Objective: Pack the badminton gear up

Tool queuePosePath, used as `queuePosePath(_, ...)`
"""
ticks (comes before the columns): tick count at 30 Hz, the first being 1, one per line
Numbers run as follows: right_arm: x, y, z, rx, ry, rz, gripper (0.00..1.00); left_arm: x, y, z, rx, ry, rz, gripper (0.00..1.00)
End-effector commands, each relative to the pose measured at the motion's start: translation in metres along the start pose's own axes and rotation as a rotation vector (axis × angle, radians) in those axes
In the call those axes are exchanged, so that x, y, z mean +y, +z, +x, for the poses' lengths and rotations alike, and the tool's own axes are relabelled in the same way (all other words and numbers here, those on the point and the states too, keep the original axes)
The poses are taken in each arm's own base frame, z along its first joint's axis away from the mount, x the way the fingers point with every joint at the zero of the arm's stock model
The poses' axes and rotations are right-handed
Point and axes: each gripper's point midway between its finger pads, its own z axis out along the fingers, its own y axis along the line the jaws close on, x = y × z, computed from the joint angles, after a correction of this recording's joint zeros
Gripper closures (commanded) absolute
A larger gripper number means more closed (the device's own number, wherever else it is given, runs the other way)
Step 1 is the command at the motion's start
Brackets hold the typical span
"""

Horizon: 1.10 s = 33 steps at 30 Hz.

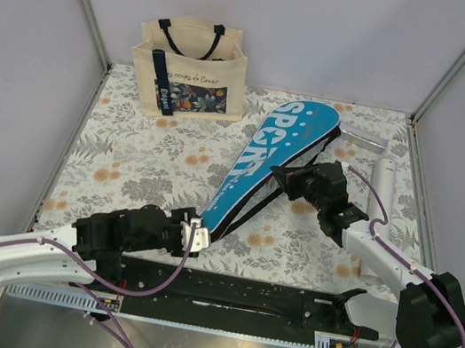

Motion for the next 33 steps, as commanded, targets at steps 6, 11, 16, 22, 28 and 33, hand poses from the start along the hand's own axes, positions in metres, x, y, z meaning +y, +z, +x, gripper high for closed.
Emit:
queuePosePath(6,0.037,-0.008,0.013,0.072,0.009,-0.156,0.93,0.041,-0.027,-0.025,-0.101,-0.029,-0.205,0.69)
queuePosePath(11,0.028,-0.011,0.019,0.096,-0.107,-0.152,0.72,0.045,-0.042,-0.027,-0.121,-0.052,-0.233,0.86)
queuePosePath(16,0.019,-0.025,0.013,0.057,-0.359,-0.171,0.5,0.054,-0.053,-0.035,-0.137,-0.132,-0.27,0.96)
queuePosePath(22,0.033,-0.04,-0.014,-0.048,-0.637,-0.197,0.45,0.056,-0.06,-0.046,-0.164,-0.213,-0.27,0.97)
queuePosePath(28,0.066,-0.044,-0.069,-0.194,-0.918,-0.181,0.45,0.059,-0.073,-0.054,-0.238,-0.305,-0.292,0.94)
queuePosePath(33,0.069,-0.029,-0.125,-0.224,-0.939,-0.102,0.48,0.066,-0.083,-0.059,-0.251,-0.377,-0.324,0.92)
